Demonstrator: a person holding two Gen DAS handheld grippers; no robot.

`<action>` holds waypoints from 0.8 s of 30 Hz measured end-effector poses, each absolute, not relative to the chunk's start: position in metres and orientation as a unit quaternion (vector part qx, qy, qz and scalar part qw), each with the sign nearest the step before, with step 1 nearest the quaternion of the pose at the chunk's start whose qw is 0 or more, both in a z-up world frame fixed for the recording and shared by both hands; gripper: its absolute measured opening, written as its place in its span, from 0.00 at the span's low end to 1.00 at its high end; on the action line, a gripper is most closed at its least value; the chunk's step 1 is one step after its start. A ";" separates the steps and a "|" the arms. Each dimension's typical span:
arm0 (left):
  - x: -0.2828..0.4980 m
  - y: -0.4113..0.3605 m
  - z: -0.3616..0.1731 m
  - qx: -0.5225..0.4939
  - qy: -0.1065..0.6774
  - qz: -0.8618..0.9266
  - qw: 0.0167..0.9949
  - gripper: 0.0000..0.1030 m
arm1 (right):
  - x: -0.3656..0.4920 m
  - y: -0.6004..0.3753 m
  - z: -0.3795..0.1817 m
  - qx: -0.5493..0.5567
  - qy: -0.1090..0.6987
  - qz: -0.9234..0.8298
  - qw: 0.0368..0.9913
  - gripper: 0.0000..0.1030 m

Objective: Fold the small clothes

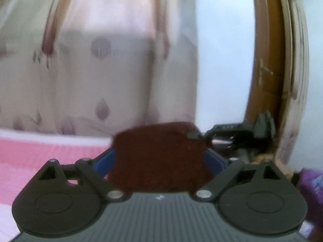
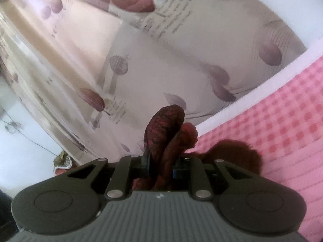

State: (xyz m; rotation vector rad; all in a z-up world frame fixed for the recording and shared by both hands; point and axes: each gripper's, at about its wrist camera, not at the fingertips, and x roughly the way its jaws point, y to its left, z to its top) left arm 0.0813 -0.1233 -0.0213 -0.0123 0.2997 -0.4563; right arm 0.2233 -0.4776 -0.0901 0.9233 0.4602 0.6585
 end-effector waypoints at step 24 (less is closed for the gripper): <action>0.083 -0.170 -0.094 0.065 0.201 -0.307 0.928 0.91 | 0.169 -0.490 -0.085 0.373 0.232 0.281 0.853 0.48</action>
